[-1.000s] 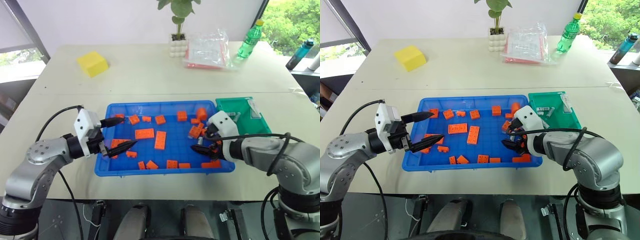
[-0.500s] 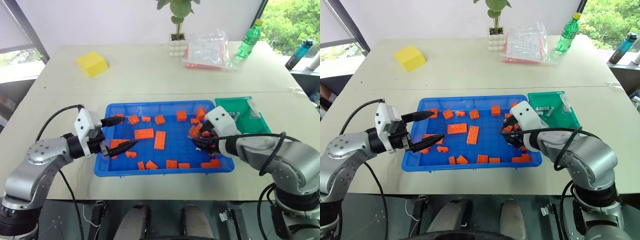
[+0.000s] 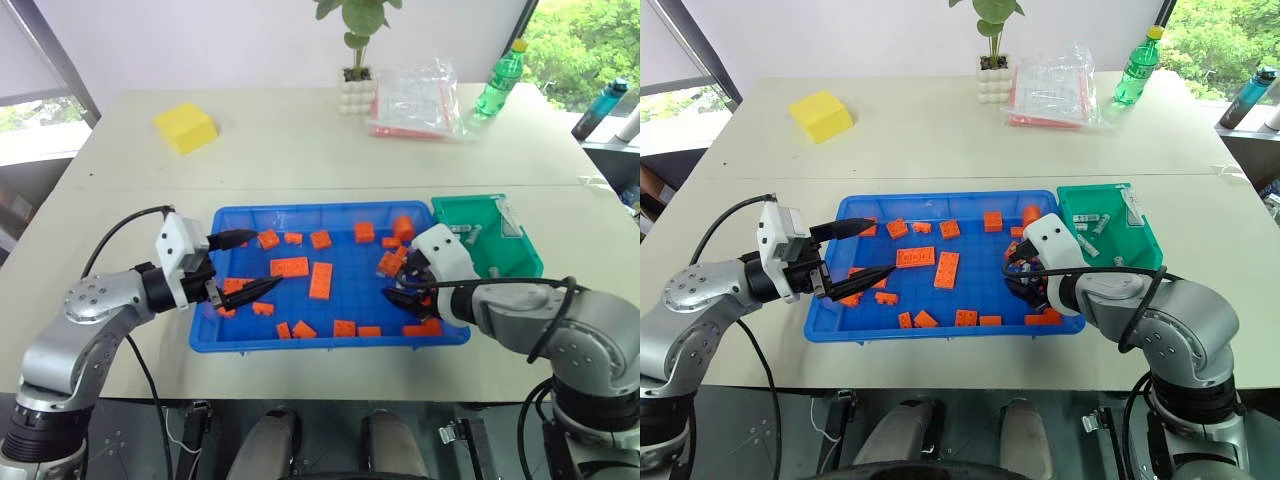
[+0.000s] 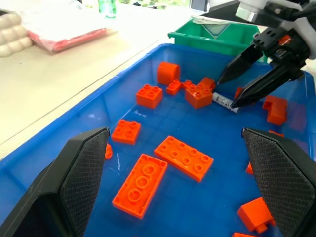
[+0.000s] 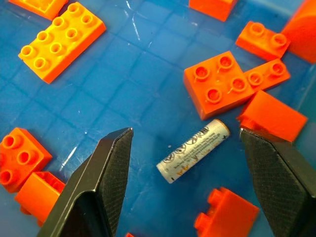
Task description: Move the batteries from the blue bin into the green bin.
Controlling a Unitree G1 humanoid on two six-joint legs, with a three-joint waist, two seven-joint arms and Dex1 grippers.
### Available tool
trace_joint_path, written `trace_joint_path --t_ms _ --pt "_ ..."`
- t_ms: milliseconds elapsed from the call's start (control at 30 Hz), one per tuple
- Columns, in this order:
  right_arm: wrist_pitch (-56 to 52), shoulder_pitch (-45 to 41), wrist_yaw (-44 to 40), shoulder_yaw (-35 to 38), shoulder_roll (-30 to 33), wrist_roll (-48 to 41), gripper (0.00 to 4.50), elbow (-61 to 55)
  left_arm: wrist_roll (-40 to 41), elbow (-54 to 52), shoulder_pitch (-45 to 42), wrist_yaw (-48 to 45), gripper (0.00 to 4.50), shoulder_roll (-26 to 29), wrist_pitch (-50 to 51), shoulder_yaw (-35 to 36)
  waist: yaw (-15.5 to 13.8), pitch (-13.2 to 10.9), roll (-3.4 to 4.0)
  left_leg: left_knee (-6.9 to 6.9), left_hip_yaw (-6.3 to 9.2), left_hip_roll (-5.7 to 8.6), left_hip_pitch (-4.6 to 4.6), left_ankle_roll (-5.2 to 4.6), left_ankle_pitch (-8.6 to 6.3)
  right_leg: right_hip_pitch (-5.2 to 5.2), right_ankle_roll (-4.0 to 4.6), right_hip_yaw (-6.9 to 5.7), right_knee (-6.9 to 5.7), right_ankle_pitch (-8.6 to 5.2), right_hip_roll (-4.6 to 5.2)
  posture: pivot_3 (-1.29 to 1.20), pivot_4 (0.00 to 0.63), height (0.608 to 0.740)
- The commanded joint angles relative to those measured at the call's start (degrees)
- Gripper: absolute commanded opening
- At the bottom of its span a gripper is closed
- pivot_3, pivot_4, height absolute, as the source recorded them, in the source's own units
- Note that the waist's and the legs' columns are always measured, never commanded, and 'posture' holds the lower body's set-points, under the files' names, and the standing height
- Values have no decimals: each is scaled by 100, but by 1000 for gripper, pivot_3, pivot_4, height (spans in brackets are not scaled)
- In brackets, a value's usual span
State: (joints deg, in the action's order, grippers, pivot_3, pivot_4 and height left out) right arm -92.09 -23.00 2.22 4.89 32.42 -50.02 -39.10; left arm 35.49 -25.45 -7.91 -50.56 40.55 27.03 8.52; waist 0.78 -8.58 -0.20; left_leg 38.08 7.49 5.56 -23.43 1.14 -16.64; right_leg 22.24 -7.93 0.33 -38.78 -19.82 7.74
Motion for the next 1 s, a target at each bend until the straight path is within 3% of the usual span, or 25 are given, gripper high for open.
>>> trace_joint_path --t_ms 33,233,533,633,800,833,1000 --pt "-41 14 239 -8 -77 -100 3528 176 8 -68 -81 14 4500 17 -98 104 -3 0 0 0 0 0 0 0 0 0 0 0 0 0 0 0 150 726" --pt "-41 -161 366 -244 -326 -210 3528 592 39 -152 -17 70 4500 27 -86 171 7 0 -1 0 1 1 0 0 0 0 0 0 0 0 0 0 150 726" --pt "-41 -244 243 -462 -192 -206 3528 716 46 -166 2 111 4500 36 -102 206 36 1 -1 -1 1 -1 1 0 0 2 0 0 -1 0 -2 0 150 726" --pt "-41 -201 215 -500 -206 -137 2727 694 39 -147 -31 117 4500 27 -104 179 35 1 -1 -1 1 -1 1 0 0 2 0 0 -2 0 -3 0 150 726" --pt "-41 -243 129 -506 -209 -85 297 636 22 -81 -103 79 4500 28 -117 130 5 1 -2 1 2 0 1 0 0 -1 0 0 -1 0 -1 0 150 726" --pt "-41 -271 90 -505 -197 -84 45 607 16 -58 -115 59 4500 33 -126 127 4 1 -2 1 3 1 1 0 0 -1 0 0 -1 0 -1 0 150 726" --pt "-41 -580 -406 -268 -22 -229 51 380 -13 57 -190 -41 4500 54 -158 102 28 1 -2 1 3 1 0 0 0 2 0 0 -1 0 -2 0 150 726"
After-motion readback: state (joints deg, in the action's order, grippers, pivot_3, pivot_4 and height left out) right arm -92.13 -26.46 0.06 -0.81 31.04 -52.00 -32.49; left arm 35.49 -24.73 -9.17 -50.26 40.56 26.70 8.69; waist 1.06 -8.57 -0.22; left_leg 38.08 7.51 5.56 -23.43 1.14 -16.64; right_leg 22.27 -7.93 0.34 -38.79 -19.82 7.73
